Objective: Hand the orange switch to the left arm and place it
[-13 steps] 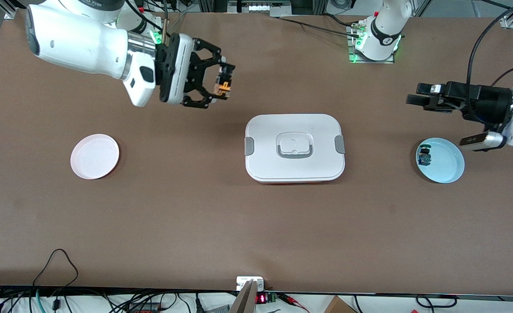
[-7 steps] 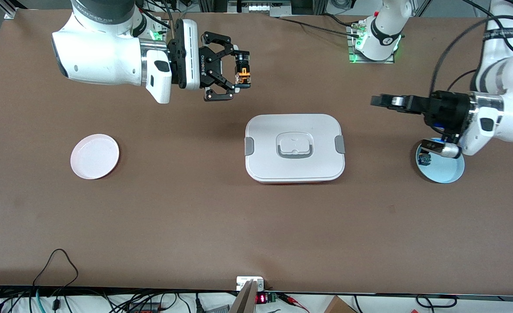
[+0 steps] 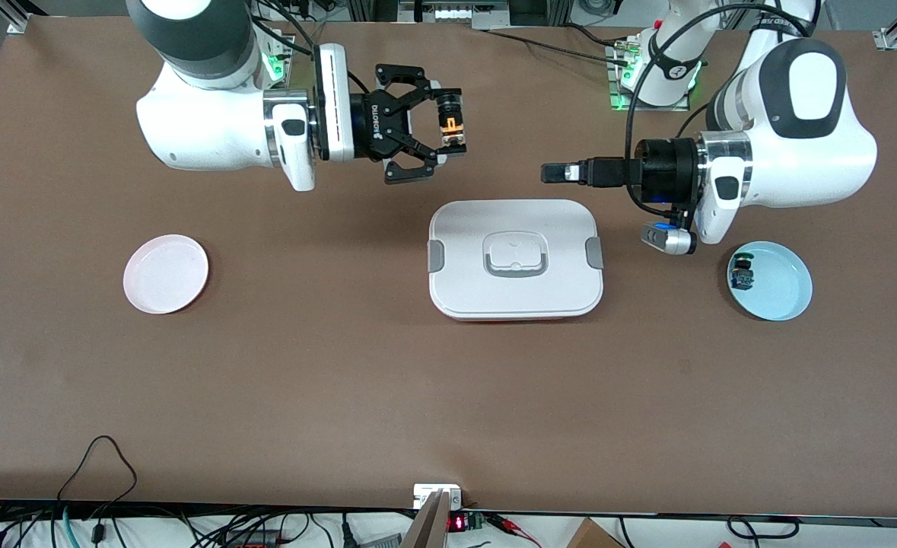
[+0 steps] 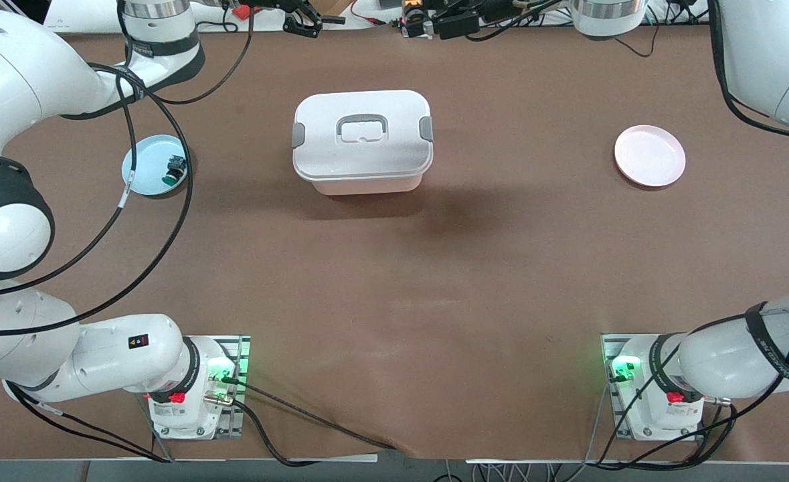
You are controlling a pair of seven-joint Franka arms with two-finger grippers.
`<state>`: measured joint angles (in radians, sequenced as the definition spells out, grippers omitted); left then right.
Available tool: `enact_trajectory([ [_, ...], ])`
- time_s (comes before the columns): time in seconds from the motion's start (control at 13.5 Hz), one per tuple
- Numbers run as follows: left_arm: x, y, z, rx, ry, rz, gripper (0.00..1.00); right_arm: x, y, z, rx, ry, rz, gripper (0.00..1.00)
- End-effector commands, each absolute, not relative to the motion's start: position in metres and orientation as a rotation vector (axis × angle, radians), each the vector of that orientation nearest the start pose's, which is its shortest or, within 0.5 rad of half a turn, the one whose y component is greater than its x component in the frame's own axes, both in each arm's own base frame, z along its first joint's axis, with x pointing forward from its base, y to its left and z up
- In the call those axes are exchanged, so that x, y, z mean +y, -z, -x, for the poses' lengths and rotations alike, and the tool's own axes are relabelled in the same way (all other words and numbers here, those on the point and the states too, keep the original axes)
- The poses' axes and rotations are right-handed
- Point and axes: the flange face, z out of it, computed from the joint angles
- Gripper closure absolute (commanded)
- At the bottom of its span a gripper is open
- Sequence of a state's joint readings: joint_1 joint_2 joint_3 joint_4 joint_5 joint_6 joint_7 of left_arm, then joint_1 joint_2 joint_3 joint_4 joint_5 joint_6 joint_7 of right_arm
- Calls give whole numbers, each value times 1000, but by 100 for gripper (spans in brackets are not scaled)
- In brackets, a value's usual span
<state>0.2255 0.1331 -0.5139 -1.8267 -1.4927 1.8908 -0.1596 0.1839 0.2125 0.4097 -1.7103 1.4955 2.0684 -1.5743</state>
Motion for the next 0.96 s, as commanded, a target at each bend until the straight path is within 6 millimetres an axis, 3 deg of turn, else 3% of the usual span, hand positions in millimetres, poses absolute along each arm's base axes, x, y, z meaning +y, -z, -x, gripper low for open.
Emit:
enact_trajectory([
  [0.0,-233,-540,-561,392,336,-1654,0,399,-538,-519,-1111,939,1374,100],
  [0.22,-250,-543,-540,302,209,-1717,0,409,-537,-515,-1073,978,1412,100],
  [0.37,-255,-547,-537,278,170,-1728,0,415,-535,-512,-1046,981,1417,100],
  [0.89,-279,-543,-528,259,208,-1731,0,427,-530,-505,-1025,1013,1466,100],
])
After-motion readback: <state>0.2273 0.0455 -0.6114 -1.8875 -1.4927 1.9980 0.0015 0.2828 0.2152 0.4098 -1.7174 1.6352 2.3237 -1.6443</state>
